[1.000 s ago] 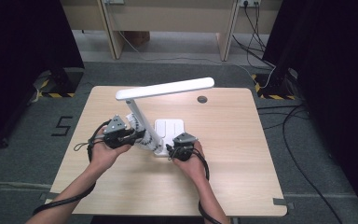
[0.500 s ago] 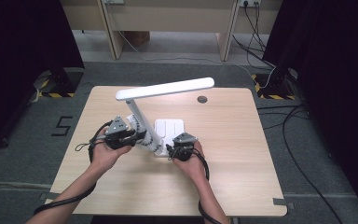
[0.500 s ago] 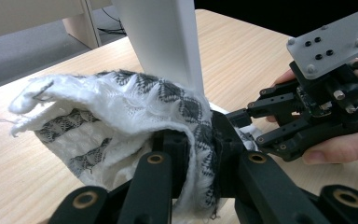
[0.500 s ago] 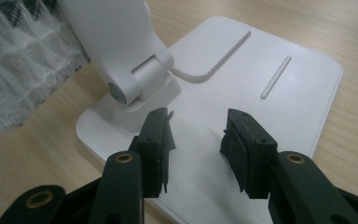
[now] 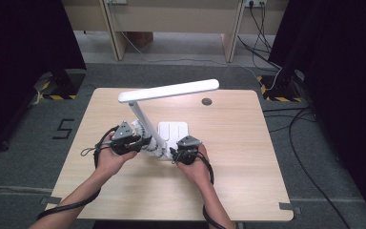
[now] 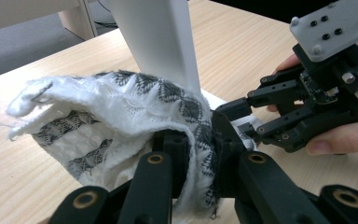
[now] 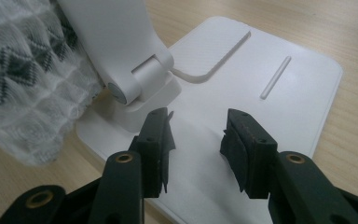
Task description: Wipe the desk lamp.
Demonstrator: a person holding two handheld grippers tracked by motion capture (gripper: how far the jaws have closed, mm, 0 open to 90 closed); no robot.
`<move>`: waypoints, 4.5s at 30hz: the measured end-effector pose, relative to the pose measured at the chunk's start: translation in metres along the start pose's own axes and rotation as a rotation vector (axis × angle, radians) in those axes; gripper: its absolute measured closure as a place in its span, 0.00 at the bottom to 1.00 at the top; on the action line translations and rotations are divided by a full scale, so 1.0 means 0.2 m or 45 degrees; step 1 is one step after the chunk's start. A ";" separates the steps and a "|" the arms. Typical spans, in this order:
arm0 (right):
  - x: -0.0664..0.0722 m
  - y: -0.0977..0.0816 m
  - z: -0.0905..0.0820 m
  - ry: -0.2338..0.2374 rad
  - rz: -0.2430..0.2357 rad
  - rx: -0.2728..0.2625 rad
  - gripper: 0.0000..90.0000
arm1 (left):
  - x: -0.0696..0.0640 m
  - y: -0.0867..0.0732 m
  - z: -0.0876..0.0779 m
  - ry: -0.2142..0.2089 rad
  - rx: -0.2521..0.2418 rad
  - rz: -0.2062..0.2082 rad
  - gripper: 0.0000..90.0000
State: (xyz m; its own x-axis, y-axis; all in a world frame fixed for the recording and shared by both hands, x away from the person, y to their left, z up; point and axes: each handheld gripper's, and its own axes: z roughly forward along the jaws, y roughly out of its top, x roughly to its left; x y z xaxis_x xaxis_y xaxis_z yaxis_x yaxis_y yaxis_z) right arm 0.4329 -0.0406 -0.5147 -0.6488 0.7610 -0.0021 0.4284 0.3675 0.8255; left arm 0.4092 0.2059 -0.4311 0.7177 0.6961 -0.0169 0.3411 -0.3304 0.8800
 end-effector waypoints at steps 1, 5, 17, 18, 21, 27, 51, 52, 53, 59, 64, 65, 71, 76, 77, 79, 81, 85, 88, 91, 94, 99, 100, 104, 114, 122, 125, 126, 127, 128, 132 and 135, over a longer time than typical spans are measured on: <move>0.00 0.00 0.00 0.001 0.001 0.000 0.67 | 0.00 0.00 0.00 -0.001 0.002 0.000 0.88; 0.00 0.00 0.00 -0.001 -0.001 0.002 0.67 | 0.00 -0.01 0.02 -0.003 0.010 -0.003 0.88; 0.00 0.00 0.00 0.000 0.001 0.000 0.67 | -0.01 -0.04 0.05 -0.005 0.026 -0.004 0.88; 0.00 0.00 0.00 -0.001 0.001 0.002 0.67 | -0.01 -0.04 0.05 -0.005 0.028 -0.001 0.88; 0.00 0.00 0.00 -0.001 0.000 0.000 0.67 | -0.02 -0.05 0.06 -0.006 0.033 0.002 0.88; 0.00 0.00 0.00 -0.002 -0.002 0.000 0.67 | -0.02 -0.07 0.08 -0.009 0.043 0.003 0.88; 0.00 0.00 0.00 -0.002 -0.008 0.000 0.67 | -0.04 -0.13 0.16 -0.011 0.080 0.003 0.88; 0.00 0.00 0.00 -0.002 -0.008 0.000 0.67 | -0.04 -0.13 0.17 -0.014 0.081 0.002 0.88; 0.00 0.00 0.00 -0.002 -0.009 0.000 0.67 | -0.04 -0.14 0.17 -0.015 0.085 0.003 0.88; 0.00 0.00 0.00 -0.001 -0.006 -0.001 0.67 | -0.05 -0.16 0.19 -0.024 0.096 0.000 0.88; 0.00 0.00 0.00 0.002 0.000 -0.001 0.67 | -0.06 -0.16 0.16 -0.039 0.090 -0.006 0.88; 0.00 0.00 0.00 0.005 0.002 0.000 0.67 | -0.06 -0.16 0.15 -0.039 0.089 -0.005 0.88; -0.01 0.01 0.00 0.022 0.054 0.007 0.59 | -0.07 -0.16 0.08 -0.045 0.074 -0.023 0.88; 0.00 0.04 -0.04 0.076 0.107 0.016 0.53 | -0.06 -0.18 -0.01 -0.044 0.058 -0.040 0.88; 0.00 0.04 -0.05 0.085 0.112 0.017 0.53 | -0.06 -0.19 -0.02 -0.040 0.059 -0.044 0.88; 0.02 0.06 -0.09 0.118 0.095 0.004 0.51 | -0.05 -0.19 -0.03 -0.038 0.065 -0.051 0.88; 0.06 0.07 -0.14 0.167 0.068 -0.016 0.49 | -0.04 -0.20 -0.03 -0.040 0.065 -0.058 0.88; 0.16 0.09 -0.20 0.258 -0.009 -0.042 0.42 | -0.06 -0.19 -0.03 -0.048 0.056 -0.062 0.88; 0.22 0.10 -0.19 0.288 -0.060 -0.030 0.38 | -0.08 -0.18 -0.03 -0.067 0.047 -0.078 0.88; 0.28 0.09 -0.16 0.275 -0.134 -0.026 0.36 | -0.09 -0.17 -0.03 -0.078 0.041 -0.074 0.88; 0.33 0.09 -0.14 0.258 -0.169 -0.040 0.34 | -0.11 -0.15 -0.03 -0.094 0.032 -0.087 0.88; 0.35 0.09 -0.10 0.225 -0.200 -0.031 0.35 | -0.13 -0.14 -0.04 -0.108 0.012 -0.085 0.88; 0.35 0.09 -0.09 0.224 -0.202 -0.029 0.38 | -0.13 -0.13 -0.04 -0.112 0.012 -0.083 0.88; 0.35 0.09 -0.09 0.222 -0.206 -0.057 0.48 | -0.13 -0.14 -0.03 -0.112 0.014 -0.086 0.88; 0.31 0.08 -0.13 0.215 -0.179 -0.038 0.87 | -0.14 -0.13 -0.01 -0.132 0.007 -0.114 0.86; 0.28 0.10 -0.16 0.183 -0.175 -0.006 0.92 | -0.14 -0.08 -0.07 -0.047 -0.045 -0.101 0.65; 0.26 0.09 -0.16 0.176 -0.165 0.022 0.92 | -0.12 -0.04 -0.13 0.000 -0.109 -0.105 0.57; 0.26 0.08 -0.15 0.179 -0.148 0.044 0.92 | -0.12 -0.03 -0.14 0.007 -0.121 -0.107 0.54; 0.26 0.08 -0.15 0.179 -0.150 0.046 0.92 | -0.11 -0.01 -0.16 0.027 -0.141 -0.107 0.53; 0.26 0.07 -0.14 0.177 -0.150 0.054 0.92 | -0.10 0.01 -0.18 0.042 -0.159 -0.119 0.51; 0.26 0.08 -0.12 0.184 -0.135 0.066 0.92 | -0.05 0.09 -0.21 0.082 -0.224 -0.160 0.46; 0.27 0.09 -0.10 0.172 -0.131 0.073 0.92 | -0.02 0.13 -0.19 0.085 -0.254 -0.175 0.45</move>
State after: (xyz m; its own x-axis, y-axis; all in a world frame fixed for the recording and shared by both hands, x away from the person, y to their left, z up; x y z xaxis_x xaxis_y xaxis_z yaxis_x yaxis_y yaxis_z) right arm 0.3926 -0.0029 -0.4877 -0.7679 0.6405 -0.0060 0.3880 0.4727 0.7912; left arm 0.3909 0.2187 -0.3901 0.6290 0.7685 -0.1171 0.3013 -0.1021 0.9481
